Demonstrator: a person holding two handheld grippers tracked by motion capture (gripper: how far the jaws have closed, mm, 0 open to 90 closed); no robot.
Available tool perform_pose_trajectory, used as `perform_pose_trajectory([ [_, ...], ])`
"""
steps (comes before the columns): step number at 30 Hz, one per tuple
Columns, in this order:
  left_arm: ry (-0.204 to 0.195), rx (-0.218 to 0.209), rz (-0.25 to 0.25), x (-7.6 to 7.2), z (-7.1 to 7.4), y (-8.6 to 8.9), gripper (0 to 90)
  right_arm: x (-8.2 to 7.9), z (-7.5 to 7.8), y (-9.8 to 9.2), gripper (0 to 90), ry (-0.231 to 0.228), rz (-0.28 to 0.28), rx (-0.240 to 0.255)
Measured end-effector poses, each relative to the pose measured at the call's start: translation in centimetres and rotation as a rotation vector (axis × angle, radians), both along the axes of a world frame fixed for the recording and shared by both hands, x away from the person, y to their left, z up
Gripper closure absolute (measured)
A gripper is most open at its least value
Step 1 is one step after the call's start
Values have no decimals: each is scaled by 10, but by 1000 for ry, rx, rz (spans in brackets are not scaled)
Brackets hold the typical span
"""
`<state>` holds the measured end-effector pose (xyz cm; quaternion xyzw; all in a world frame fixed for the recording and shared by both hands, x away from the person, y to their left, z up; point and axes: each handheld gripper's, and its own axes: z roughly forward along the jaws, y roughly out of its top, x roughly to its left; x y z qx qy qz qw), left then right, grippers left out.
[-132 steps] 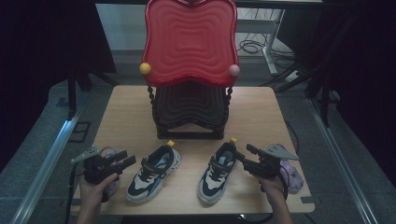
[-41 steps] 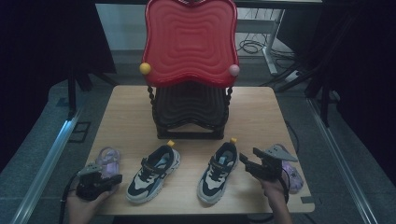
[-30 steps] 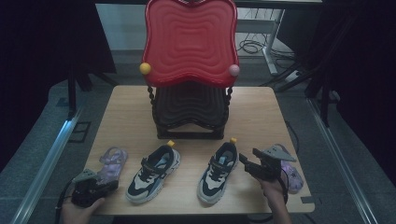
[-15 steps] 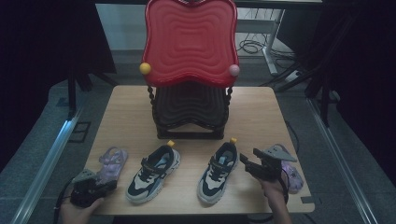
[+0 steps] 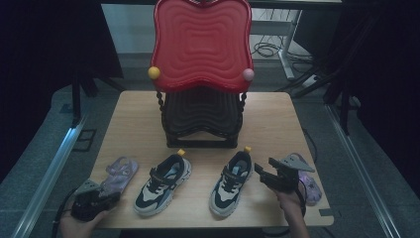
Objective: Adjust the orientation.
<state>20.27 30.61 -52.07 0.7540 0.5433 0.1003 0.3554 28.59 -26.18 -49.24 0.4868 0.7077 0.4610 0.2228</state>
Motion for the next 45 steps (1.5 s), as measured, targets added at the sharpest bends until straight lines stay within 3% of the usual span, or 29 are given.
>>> perform_pose_trajectory([
  [4,13,19,7,-2,0,2,897,0,0,1,353,2,2,-1],
  [9,6,-8,19,-2,0,8,898,0,0,1,353,4,0,0],
  [16,13,16,17,-2,0,7,898,-1,0,0,352,1,-1,0],
  [45,22,1,82,-7,1,31,898,-1,0,-2,352,1,-10,0],
])
